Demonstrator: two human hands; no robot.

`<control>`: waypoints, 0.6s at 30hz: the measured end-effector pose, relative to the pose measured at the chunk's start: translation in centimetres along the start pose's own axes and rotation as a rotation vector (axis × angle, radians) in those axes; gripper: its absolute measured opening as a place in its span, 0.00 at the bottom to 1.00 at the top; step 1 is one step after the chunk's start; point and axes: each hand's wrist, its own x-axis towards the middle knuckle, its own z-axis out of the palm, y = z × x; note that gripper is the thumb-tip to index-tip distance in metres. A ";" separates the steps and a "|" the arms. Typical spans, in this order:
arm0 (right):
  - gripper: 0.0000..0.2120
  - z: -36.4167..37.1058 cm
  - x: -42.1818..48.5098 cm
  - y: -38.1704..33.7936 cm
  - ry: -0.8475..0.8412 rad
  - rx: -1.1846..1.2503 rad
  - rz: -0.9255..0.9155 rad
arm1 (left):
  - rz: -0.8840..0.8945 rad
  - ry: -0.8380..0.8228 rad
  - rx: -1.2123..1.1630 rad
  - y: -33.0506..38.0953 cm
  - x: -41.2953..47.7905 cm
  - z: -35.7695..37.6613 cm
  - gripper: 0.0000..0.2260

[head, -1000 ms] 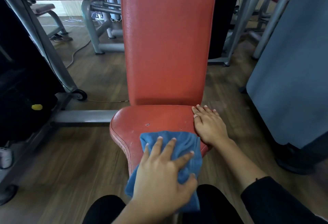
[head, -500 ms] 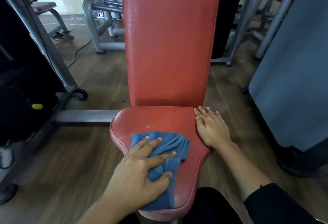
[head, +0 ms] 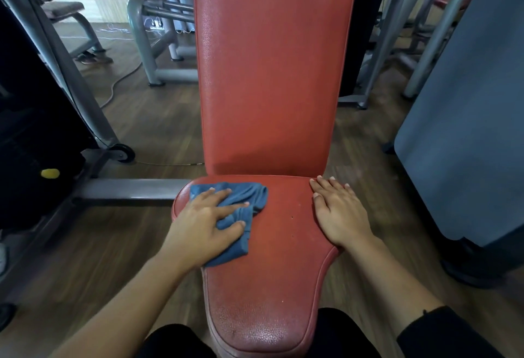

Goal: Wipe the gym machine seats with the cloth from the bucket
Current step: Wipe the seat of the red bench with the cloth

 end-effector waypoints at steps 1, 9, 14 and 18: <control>0.22 0.0 -0.1 0.0 -0.002 0.000 -0.001 | -0.049 0.021 0.034 -0.4 0.9 -0.1 0.32; 0.22 0.1 0.0 0.1 0.020 0.012 0.005 | 0.072 -0.040 0.083 3.2 3.2 2.0 0.32; 0.22 0.2 -0.1 0.1 0.028 0.015 0.000 | 0.005 0.009 0.063 -0.3 2.9 0.6 0.30; 0.22 0.1 -0.1 0.0 0.033 0.022 -0.002 | -0.068 0.061 0.154 1.4 6.3 1.4 0.34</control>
